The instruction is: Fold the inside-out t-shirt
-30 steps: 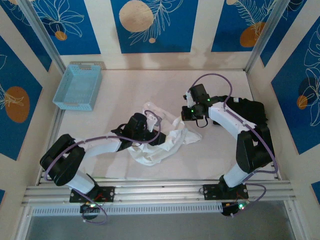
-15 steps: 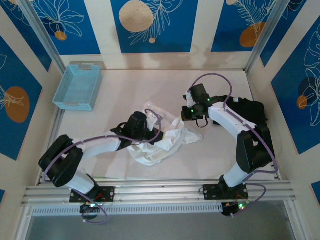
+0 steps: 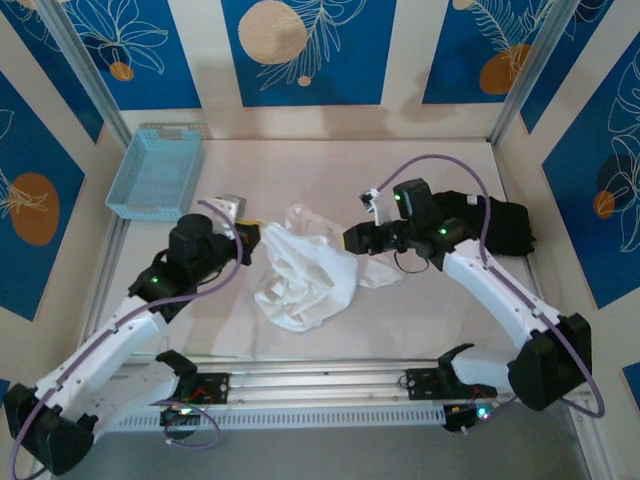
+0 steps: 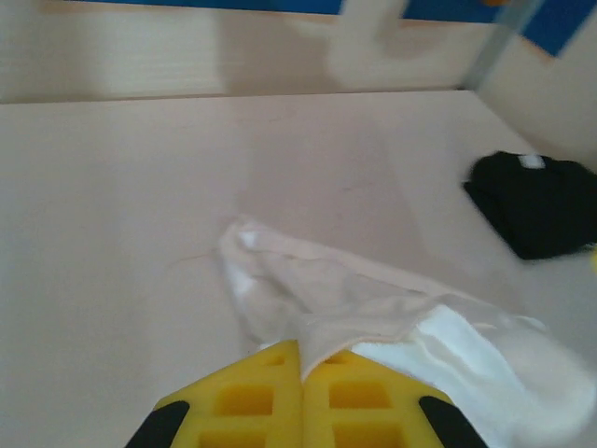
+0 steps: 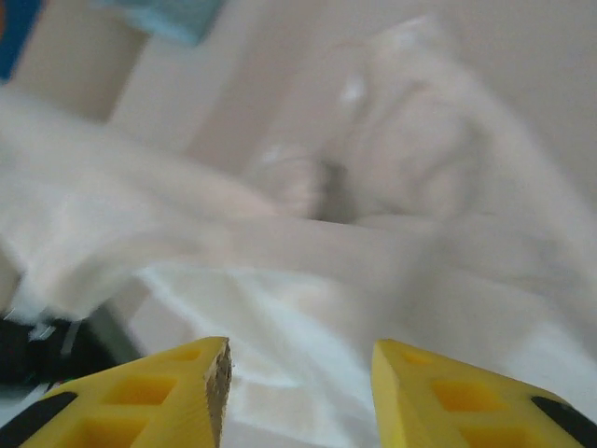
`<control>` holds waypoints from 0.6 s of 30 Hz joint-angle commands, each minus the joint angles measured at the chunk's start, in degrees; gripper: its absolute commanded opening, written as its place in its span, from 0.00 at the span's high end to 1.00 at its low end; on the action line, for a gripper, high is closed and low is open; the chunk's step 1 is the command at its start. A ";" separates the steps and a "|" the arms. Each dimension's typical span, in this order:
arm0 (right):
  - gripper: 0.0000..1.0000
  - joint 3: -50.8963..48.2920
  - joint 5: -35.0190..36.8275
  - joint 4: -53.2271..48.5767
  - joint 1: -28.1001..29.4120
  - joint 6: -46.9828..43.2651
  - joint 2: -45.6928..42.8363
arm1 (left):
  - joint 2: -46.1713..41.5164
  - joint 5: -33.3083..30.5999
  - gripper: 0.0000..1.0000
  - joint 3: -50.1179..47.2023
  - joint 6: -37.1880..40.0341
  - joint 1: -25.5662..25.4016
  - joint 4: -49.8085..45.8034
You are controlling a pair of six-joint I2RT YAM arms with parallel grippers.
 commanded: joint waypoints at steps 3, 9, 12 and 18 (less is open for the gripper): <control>0.51 -1.71 18.79 -3.87 -2.75 2.82 7.66 | -0.10 -4.40 1.00 2.77 2.38 2.24 -6.46; 0.46 -0.57 24.86 -6.80 -3.72 4.00 18.57 | -0.17 -3.98 1.00 5.07 3.34 3.24 -7.70; 0.45 -2.33 27.07 -8.50 -3.83 5.49 19.08 | -0.43 -4.07 1.00 5.44 3.71 3.36 -8.45; 0.45 -3.46 27.21 -10.09 -5.88 6.37 19.33 | -0.85 -3.38 1.00 6.03 3.94 3.67 -8.48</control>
